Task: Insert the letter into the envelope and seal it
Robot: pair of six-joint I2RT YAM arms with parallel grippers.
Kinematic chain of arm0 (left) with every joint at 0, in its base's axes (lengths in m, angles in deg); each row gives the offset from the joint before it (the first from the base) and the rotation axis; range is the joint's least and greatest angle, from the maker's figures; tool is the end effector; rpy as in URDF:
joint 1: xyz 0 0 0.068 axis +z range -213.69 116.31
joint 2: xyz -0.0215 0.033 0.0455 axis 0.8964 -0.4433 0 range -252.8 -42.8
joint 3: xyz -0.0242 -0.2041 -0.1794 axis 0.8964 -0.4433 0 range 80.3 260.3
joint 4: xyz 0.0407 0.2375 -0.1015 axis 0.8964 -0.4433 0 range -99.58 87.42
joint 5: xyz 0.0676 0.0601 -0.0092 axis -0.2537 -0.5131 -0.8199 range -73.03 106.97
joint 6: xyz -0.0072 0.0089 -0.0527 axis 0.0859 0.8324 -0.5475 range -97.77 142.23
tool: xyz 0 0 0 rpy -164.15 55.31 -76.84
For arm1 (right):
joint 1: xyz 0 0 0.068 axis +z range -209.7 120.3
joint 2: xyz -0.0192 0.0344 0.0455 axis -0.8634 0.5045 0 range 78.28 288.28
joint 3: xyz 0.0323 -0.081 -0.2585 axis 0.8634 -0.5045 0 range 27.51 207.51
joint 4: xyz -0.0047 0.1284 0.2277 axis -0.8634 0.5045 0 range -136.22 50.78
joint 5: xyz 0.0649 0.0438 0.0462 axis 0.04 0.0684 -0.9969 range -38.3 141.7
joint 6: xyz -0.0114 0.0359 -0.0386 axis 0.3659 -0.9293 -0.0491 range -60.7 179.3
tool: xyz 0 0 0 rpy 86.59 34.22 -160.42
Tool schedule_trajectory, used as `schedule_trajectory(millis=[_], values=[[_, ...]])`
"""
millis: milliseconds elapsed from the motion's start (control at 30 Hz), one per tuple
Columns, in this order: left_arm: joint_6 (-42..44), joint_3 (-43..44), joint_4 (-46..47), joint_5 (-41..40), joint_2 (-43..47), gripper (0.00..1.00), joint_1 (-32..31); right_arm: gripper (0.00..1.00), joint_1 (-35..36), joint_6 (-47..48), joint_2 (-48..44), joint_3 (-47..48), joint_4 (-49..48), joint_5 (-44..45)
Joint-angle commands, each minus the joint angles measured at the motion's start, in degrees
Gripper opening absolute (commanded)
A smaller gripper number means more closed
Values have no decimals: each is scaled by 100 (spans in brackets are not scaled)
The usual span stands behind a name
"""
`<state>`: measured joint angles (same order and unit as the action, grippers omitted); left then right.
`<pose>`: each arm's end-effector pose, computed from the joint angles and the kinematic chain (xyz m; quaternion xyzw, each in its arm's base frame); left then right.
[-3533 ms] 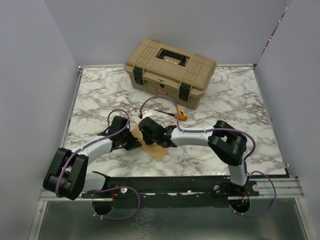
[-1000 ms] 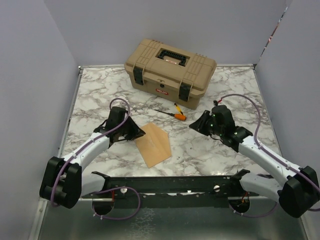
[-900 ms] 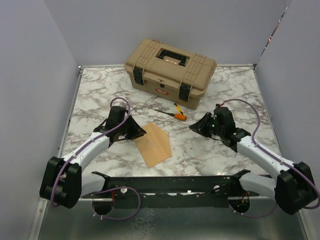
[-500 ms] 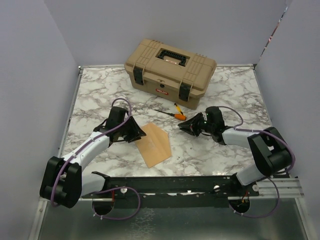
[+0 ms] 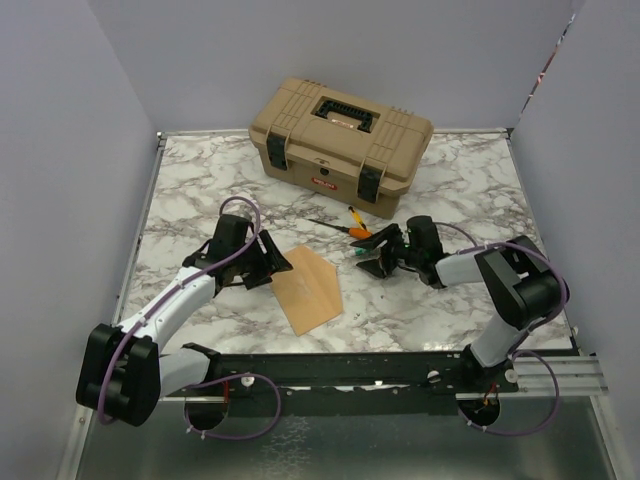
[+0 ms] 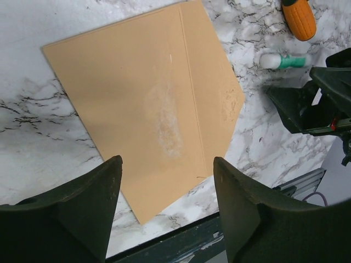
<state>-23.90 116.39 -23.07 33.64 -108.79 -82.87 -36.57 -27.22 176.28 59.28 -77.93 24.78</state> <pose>0.2081 -0.0833 0.2012 -0.1691 0.9167 -0.2957 0.2087 0.2673 0.1318 0.1149 0.3600 0.7893 0.4887 0.0923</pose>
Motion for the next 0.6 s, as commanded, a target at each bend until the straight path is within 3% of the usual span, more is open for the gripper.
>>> schedule_trajectory(millis=[0, 167, 333, 567], values=[[140, 104, -143, -191, 112, 69, 27, 67, -35, 262, -458, 75, 774, 316], [251, 49, -124, -267, 116, 64, 22, 69, -29, 672, -1159, -79, 1575, 723], [323, -71, 137, -204, 122, 50, 28, 60, -24, 1441, -1774, -117, 2205, 921], [178, -398, 802, -123, -112, 21, 33, 29, 139, 1563, -1583, -241, 2074, 741]])
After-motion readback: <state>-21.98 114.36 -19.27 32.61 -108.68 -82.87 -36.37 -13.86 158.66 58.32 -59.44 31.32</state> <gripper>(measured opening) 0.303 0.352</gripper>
